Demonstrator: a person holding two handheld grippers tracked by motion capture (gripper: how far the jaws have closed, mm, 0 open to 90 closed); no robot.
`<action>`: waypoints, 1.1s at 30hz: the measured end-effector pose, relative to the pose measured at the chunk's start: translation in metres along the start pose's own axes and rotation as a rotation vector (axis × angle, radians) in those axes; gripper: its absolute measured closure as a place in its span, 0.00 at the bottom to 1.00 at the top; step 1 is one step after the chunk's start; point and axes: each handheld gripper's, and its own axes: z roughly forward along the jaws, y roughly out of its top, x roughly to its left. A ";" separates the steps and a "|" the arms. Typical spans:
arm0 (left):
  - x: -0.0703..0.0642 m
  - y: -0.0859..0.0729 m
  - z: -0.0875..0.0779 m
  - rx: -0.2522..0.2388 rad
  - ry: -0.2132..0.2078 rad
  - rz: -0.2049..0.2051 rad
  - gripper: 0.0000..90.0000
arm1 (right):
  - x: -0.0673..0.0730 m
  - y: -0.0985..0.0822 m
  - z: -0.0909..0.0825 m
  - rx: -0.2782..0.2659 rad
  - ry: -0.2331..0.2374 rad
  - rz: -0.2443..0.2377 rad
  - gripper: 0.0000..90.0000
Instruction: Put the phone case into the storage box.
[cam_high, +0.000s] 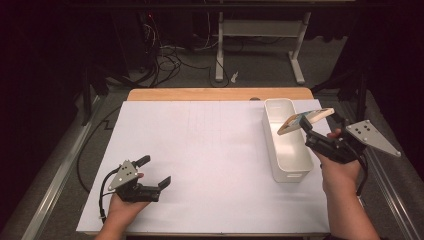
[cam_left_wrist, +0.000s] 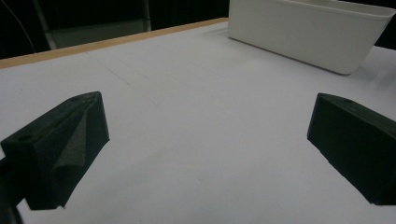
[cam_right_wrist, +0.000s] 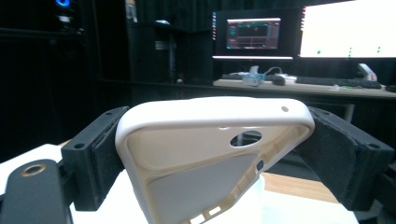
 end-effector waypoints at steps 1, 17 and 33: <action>0.000 0.000 0.000 0.002 -0.001 0.000 0.00 | 0.000 0.001 0.003 0.004 -0.009 -0.002 0.15; 0.000 0.000 -0.001 0.000 -0.006 0.001 0.00 | -0.007 0.000 0.058 0.062 -0.106 -0.013 0.15; 0.002 0.000 -0.003 -0.009 0.000 -0.005 0.00 | -0.005 -0.015 0.098 0.105 -0.173 0.023 0.15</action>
